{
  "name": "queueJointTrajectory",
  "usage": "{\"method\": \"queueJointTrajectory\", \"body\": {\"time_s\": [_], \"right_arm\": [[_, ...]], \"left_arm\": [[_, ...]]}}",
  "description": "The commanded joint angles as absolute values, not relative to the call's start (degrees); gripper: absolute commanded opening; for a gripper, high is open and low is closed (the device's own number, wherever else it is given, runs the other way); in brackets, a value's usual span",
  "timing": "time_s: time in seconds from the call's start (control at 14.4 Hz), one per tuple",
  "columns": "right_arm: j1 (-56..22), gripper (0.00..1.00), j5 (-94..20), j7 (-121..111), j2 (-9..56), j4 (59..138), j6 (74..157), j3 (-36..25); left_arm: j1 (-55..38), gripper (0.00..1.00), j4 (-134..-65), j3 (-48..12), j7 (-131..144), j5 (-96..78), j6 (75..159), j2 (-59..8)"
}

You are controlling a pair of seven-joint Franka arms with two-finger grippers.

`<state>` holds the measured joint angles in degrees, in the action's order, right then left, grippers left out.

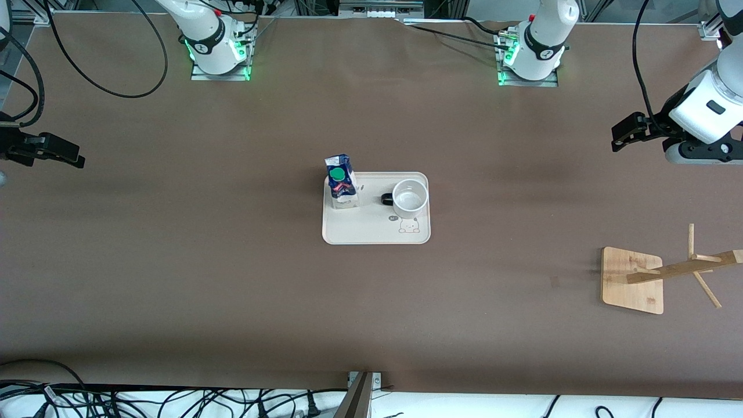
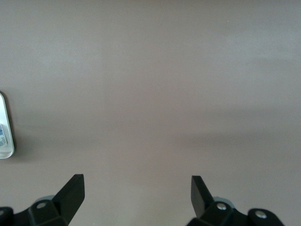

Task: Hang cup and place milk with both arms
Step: 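Move the right gripper toward the milk carton on the tray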

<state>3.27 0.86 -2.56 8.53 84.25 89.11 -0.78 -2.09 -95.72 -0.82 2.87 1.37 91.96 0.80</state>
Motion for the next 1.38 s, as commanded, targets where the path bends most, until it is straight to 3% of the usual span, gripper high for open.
{"method": "queueJointTrajectory", "body": {"time_s": [0.0,0.76,1.04,1.32], "right_arm": [[3.43,1.00,1.23,-3.43,9.23,82.62,88.42,-0.70],[3.25,1.00,0.18,-2.55,11.33,82.88,87.98,-0.53],[-2.97,1.00,0.09,-0.98,14.67,82.79,88.77,0.09],[-5.79,1.00,-7.20,5.44,17.83,82.79,93.42,0.17]], "left_arm": [[-1.85,1.00,-93.78,-1.14,1.84,2.29,90.62,-0.09],[-1.85,1.00,-93.60,-1.14,2.02,2.20,90.53,-0.09],[-1.85,1.00,-93.60,-1.14,2.02,2.20,90.53,-0.09],[-1.85,1.00,-93.60,-1.05,1.93,2.20,90.53,-0.18]]}}
